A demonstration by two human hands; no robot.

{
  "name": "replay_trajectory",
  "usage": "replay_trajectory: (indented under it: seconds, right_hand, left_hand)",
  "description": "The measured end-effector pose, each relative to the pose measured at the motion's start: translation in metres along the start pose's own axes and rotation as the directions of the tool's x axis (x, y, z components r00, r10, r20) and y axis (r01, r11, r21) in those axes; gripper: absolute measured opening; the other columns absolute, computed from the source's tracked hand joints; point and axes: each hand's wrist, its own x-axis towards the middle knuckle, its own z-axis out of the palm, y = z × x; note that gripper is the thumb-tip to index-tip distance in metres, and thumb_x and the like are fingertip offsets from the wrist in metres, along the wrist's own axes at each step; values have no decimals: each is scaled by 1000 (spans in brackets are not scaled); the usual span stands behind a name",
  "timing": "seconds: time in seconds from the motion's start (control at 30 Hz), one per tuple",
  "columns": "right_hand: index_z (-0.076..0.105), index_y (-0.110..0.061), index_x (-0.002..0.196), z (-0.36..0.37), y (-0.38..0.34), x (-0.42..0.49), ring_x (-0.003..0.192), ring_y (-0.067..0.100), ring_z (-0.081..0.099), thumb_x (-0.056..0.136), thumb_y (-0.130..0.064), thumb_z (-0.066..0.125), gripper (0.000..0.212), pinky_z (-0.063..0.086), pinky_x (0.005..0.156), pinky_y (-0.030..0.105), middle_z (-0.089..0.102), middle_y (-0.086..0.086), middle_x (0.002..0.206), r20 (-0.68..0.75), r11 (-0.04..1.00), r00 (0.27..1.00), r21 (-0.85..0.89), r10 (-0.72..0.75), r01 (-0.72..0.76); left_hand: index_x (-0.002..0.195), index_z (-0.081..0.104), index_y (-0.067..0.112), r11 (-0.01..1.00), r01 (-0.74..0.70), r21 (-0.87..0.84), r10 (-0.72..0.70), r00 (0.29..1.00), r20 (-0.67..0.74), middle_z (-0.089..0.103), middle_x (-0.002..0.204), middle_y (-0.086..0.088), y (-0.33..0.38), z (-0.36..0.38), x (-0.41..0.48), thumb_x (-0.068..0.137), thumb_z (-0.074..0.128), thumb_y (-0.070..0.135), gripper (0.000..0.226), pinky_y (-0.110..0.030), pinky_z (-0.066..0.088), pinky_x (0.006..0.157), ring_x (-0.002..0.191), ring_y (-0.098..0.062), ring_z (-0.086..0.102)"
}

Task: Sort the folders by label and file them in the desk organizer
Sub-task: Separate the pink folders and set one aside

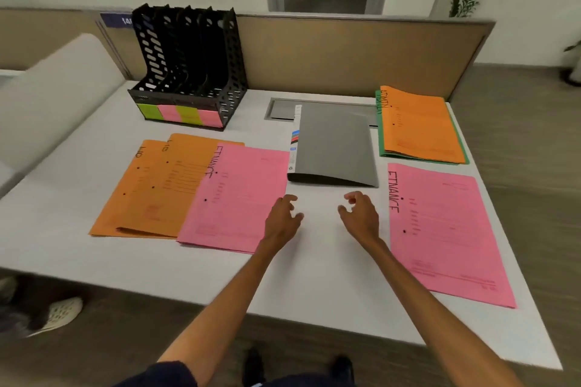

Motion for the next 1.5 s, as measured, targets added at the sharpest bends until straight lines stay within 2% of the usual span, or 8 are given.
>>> replay_trajectory:
  seconds: [0.17, 0.53, 0.7, 0.87, 1.03, 1.23, 1.37, 1.5]
  right_hand:
    - [57, -15, 118, 59, -47, -11, 104, 21, 61, 87, -21, 66, 33, 49, 92, 36, 60, 6, 119, 80, 999, 996, 14, -47, 46]
    - [48, -12, 131, 146, -98, -33, 125, 32, 44, 83, -28, 66, 54, 44, 99, 43, 47, 14, 131, 195, 985, 977, -165, 84, -52]
    - [43, -11, 134, 162, -110, -36, 127, 34, 38, 82, -28, 67, 60, 43, 98, 44, 43, 16, 132, 184, 985, 975, -141, 125, -99]
    - [42, -15, 132, 162, -112, -34, 126, 32, 42, 80, -30, 72, 61, 42, 97, 41, 45, 13, 133, 171, 974, 960, 13, 221, -227]
    - [41, -15, 129, 164, -111, -38, 104, 24, 54, 81, -28, 72, 59, 48, 86, 35, 54, 10, 129, 178, 921, 938, 208, 296, -330]
    - [41, -12, 135, 166, -121, -39, 100, 20, 51, 81, -25, 72, 64, 45, 82, 32, 52, 9, 133, 196, 871, 930, 332, 311, -362]
    - [55, -9, 126, 164, -126, -37, 94, 20, 60, 81, -25, 72, 51, 46, 71, 28, 63, 8, 123, 201, 868, 943, 376, 266, -325]
    - [59, -8, 122, 162, -134, -35, 94, 20, 60, 83, -32, 71, 47, 47, 71, 27, 64, 8, 120, 184, 864, 959, 423, 214, -274]
  left_hand:
    - [131, 50, 12, 998, 66, 8, -65, 994, -90, 54, 125, -11, -53, -62, 6, 90, 64, 15, 44, -38, 48, 93, 112, -25, 55]
    - [140, 36, 6, 951, 271, 146, -245, 954, -172, 39, 140, -16, -139, -144, 8, 90, 60, 26, 59, -49, 34, 105, 132, -34, 34]
    - [140, 33, -2, 965, 256, 49, -250, 962, -107, 43, 137, -22, -156, -160, 10, 89, 63, 22, 64, -47, 38, 104, 129, -37, 39]
    - [131, 40, -4, 958, 276, -81, -282, 956, -77, 54, 130, -20, -166, -174, 16, 88, 67, 27, 60, -47, 46, 98, 119, -38, 53]
    - [116, 60, 2, 897, 296, -328, -324, 945, -34, 68, 112, -13, -177, -177, 12, 87, 68, 38, 47, -44, 57, 84, 99, -33, 66]
    - [119, 53, 4, 893, 176, -415, -252, 958, -137, 64, 116, -12, -174, -185, 13, 90, 65, 38, 46, -43, 57, 81, 100, -29, 64]
    - [119, 56, 8, 878, 61, -476, -175, 964, -198, 67, 114, -9, -170, -190, 14, 92, 62, 40, 43, -46, 58, 82, 98, -28, 66]
    - [111, 56, 12, 848, -27, -530, -165, 936, -312, 66, 98, 3, -153, -187, 13, 93, 59, 41, 34, -24, 55, 63, 87, -16, 67]
